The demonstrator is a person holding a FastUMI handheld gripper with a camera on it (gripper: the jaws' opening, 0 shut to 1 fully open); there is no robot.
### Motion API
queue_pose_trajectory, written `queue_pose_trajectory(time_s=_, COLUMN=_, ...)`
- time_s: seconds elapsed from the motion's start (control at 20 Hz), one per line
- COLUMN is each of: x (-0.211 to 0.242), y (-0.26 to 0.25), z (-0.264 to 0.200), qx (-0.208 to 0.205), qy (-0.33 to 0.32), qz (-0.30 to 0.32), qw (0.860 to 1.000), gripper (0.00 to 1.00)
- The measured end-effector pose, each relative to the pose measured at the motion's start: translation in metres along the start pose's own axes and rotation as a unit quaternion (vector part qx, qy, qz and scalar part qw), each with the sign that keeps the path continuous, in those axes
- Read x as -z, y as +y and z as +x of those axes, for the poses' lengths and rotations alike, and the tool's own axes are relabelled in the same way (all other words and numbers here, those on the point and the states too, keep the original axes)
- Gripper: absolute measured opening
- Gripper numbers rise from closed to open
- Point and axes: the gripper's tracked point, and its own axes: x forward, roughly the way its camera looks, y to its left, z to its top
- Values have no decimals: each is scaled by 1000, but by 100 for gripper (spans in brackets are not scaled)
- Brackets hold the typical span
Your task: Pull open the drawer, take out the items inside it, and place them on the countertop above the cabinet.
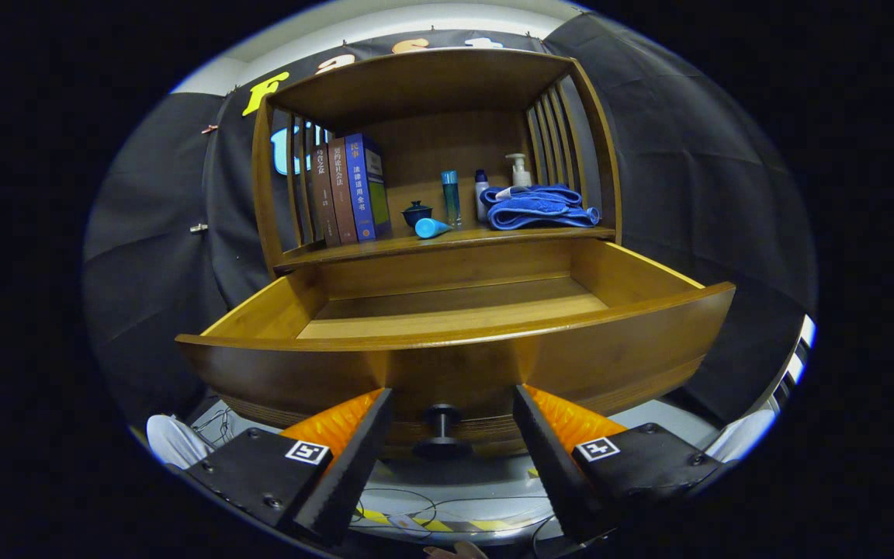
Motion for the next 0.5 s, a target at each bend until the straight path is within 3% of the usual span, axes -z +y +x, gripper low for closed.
queue_pose_trajectory(time_s=0.5, x=-20, y=1, z=42, qx=-1, qy=-3, qz=-9, qw=1000, gripper=99)
